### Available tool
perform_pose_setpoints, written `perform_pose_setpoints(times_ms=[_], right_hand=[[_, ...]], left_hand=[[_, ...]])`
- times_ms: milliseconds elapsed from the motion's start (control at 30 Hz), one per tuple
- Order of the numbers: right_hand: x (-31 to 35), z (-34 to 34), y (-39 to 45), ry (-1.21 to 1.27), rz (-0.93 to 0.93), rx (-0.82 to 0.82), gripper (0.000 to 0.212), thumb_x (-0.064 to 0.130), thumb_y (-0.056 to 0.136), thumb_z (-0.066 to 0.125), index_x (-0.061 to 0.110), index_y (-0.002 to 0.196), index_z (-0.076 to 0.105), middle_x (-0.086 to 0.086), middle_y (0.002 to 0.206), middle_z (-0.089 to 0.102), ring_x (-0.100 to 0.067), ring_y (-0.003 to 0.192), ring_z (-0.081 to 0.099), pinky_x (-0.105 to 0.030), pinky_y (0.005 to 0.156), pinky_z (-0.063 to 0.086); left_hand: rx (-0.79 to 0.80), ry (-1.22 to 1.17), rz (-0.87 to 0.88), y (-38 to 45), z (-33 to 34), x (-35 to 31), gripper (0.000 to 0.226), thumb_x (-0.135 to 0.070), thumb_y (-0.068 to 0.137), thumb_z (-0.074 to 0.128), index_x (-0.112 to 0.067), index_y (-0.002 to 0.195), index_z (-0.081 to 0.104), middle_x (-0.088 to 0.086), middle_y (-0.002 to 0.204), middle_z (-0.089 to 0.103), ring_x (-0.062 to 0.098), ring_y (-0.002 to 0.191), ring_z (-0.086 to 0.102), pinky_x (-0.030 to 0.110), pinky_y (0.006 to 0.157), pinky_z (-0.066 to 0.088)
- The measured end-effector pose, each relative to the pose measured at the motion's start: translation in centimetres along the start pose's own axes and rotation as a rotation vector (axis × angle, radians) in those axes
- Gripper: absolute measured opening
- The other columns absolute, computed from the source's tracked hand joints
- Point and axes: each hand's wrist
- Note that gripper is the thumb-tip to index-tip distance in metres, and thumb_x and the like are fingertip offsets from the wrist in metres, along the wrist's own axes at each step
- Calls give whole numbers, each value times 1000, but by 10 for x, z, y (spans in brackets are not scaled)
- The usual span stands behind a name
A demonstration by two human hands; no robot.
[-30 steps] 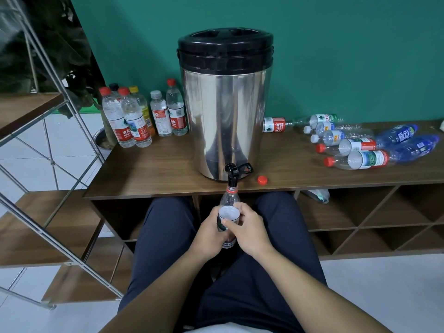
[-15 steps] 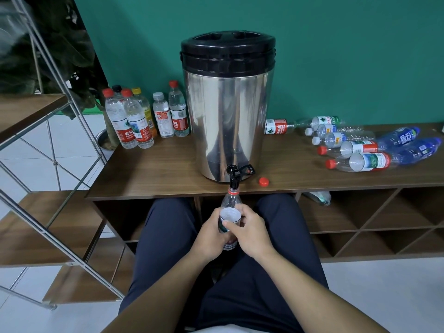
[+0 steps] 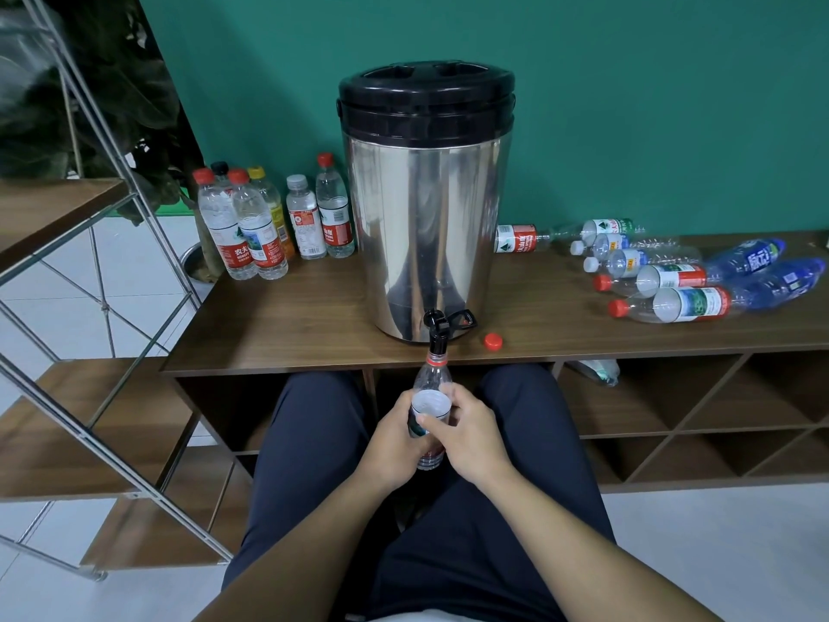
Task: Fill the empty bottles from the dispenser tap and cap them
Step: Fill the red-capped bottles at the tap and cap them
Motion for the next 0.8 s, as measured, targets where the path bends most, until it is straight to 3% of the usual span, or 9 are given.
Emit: perform_pose_setpoints(times_ms=[467, 800], right_hand=[[4, -1, -3, 0, -8, 5, 35, 27, 88, 90, 36, 117, 73, 8, 102, 82, -14, 94, 79, -49, 93, 64], [0, -1, -1, 8, -9, 20, 45, 43, 79, 86, 35, 122, 73, 8, 106, 81, -13, 97, 79, -49, 94, 65]], left_hand=[[2, -3, 1, 0, 0, 0, 57, 0, 90, 78, -30, 136, 64, -15, 118, 77, 3, 111, 72, 19, 94, 56], [4, 6, -3, 0, 0, 0, 59, 0, 92, 79, -29, 141, 63, -13, 121, 76, 2, 113, 72, 17, 93, 55]])
Point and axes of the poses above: each hand's wrist, its own y-axis towards the middle knuckle, its own z-axis out of the palm, x = y × z
